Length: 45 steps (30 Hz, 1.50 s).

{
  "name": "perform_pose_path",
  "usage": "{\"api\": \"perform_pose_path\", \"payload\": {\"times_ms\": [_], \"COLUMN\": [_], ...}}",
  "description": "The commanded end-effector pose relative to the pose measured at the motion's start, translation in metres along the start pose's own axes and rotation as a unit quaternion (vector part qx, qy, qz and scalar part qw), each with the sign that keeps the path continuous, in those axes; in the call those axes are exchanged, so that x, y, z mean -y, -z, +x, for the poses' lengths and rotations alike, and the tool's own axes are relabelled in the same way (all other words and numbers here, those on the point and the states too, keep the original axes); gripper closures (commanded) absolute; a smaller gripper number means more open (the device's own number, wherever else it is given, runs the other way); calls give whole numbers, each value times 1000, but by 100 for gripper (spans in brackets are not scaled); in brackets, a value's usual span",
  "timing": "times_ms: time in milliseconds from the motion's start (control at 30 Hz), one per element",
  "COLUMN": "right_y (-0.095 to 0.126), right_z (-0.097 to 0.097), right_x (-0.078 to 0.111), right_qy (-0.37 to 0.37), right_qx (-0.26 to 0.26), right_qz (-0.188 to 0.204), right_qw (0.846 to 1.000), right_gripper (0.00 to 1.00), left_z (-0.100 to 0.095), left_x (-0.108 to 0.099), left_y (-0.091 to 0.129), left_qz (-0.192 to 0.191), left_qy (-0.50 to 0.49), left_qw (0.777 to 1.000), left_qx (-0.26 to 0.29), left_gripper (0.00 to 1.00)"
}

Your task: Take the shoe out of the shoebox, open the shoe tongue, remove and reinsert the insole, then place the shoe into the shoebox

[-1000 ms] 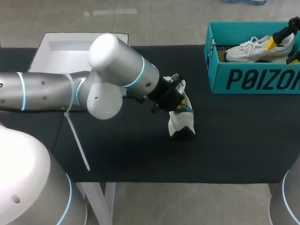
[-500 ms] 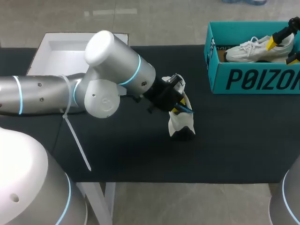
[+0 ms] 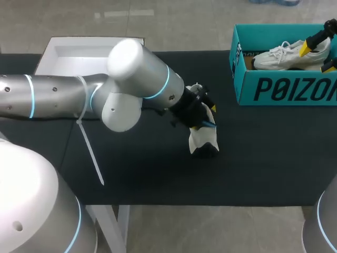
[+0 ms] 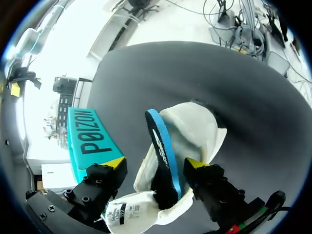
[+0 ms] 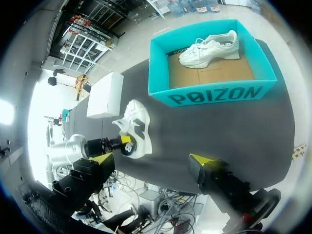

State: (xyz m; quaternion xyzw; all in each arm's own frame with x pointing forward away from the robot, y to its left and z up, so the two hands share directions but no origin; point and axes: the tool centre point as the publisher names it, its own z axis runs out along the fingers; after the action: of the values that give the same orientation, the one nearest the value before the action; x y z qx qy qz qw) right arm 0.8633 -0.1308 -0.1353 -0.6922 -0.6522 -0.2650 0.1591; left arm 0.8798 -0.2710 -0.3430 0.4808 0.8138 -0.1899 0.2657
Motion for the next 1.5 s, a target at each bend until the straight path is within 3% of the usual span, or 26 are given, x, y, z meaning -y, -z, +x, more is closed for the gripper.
{"api": "perform_pose_path", "payload": {"times_ms": [33, 167, 200, 267, 600, 767, 1167, 1367, 1433, 1500], "right_y": [0, 0, 0, 0, 0, 0, 0, 0, 0, 0], "right_z": [0, 0, 0, 0, 0, 0, 0, 0, 0, 0], "right_x": [-1, -1, -1, -1, -1, -1, -1, -1, -1, -1], "right_qy": [0, 0, 0, 0, 0, 0, 0, 0, 0, 0], "right_qx": [1, 1, 1, 1, 1, 1, 1, 1, 1, 1], "right_qz": [1, 1, 1, 1, 1, 1, 1, 1, 1, 1], "right_qw": [1000, 1000, 1000, 1000, 1000, 1000, 1000, 1000, 1000, 1000], "right_gripper": [0, 0, 0, 0, 0, 0, 0, 0, 0, 0], "left_z": [1, 1, 2, 4, 17, 15, 6, 10, 11, 13], "left_x": [1, -1, -1, -2, -1, -6, -27, -27, -21, -16], "left_y": [6, 8, 8, 7, -9, -19, -22, -12, -5, 0], "left_qz": [-11, -13, -13, -13, -15, -48, -93, -76, -61, -51], "left_qy": [7, 8, 8, 8, 4, 1, 10, 23, 22, 19], "left_qw": [1000, 1000, 1000, 1000, 1000, 999, 996, 997, 998, 998], "left_qx": [15, 14, 13, 10, -11, -4, 10, 9, 9, 10], "left_gripper": [53, 67, 82, 100, 100, 100, 100, 100, 74, 68]}}
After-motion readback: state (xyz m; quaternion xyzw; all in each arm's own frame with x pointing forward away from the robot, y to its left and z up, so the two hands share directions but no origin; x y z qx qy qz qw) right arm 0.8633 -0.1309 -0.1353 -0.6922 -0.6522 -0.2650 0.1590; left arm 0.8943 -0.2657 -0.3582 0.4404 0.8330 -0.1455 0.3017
